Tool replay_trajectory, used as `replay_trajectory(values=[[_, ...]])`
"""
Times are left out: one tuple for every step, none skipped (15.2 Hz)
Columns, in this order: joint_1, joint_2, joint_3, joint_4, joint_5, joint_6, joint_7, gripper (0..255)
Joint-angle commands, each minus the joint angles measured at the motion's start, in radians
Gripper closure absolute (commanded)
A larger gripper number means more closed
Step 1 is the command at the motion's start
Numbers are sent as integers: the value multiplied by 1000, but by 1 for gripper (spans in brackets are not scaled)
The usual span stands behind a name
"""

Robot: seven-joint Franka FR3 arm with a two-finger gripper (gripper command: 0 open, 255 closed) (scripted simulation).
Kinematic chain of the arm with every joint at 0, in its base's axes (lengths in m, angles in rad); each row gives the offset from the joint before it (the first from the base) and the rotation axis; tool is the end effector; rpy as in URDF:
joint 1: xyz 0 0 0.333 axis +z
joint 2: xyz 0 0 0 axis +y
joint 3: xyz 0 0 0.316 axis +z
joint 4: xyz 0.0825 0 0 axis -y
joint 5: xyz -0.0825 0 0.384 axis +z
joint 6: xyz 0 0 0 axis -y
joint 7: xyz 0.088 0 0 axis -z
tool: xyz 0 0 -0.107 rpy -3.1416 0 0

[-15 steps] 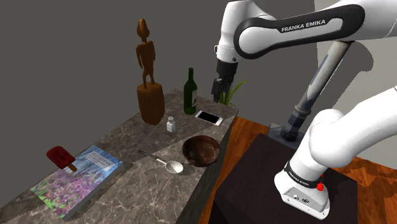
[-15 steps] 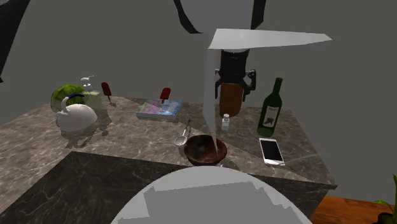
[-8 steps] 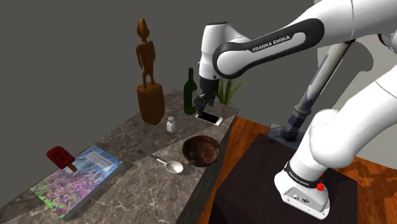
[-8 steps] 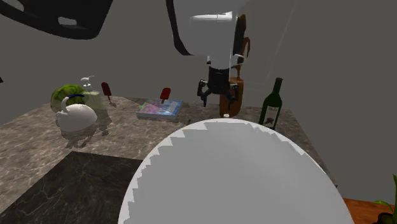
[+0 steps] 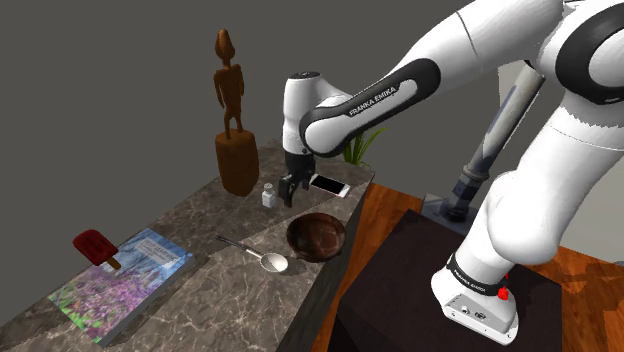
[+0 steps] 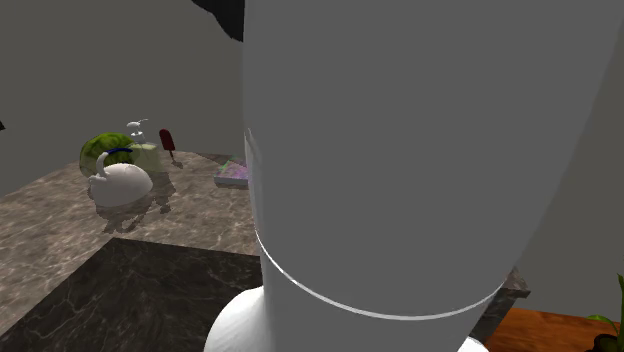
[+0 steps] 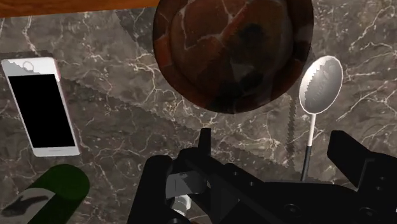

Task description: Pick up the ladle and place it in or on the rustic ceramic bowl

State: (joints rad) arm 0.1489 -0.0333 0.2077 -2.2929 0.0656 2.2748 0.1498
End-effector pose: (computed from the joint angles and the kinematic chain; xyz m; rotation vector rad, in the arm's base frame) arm 0.4778 0.1799 0.3652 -3.0854 -0.2546 -0.0051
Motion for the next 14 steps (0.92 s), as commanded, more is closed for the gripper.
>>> replay_trajectory(values=[[12, 71, 13, 34, -7, 34, 22, 0], [18, 107, 18, 53, -12, 50, 32, 0], [24, 144, 22, 73, -18, 65, 43, 0], [31, 181, 26, 94, -24, 79, 53, 0], [38, 218, 28, 116, -31, 91, 63, 0], [45, 254, 31, 140, -37, 103, 72, 0], [54, 291, 32, 165, -44, 113, 82, 0], [62, 328, 34, 190, -51, 123, 91, 0], [71, 365, 34, 217, -57, 131, 100, 0], [81, 402, 34, 246, -64, 138, 109, 0], [90, 439, 34, 275, -70, 144, 117, 0], [100, 476, 34, 306, -76, 149, 124, 0], [110, 513, 33, 337, -81, 153, 131, 0], [121, 550, 32, 371, -86, 156, 138, 0]])
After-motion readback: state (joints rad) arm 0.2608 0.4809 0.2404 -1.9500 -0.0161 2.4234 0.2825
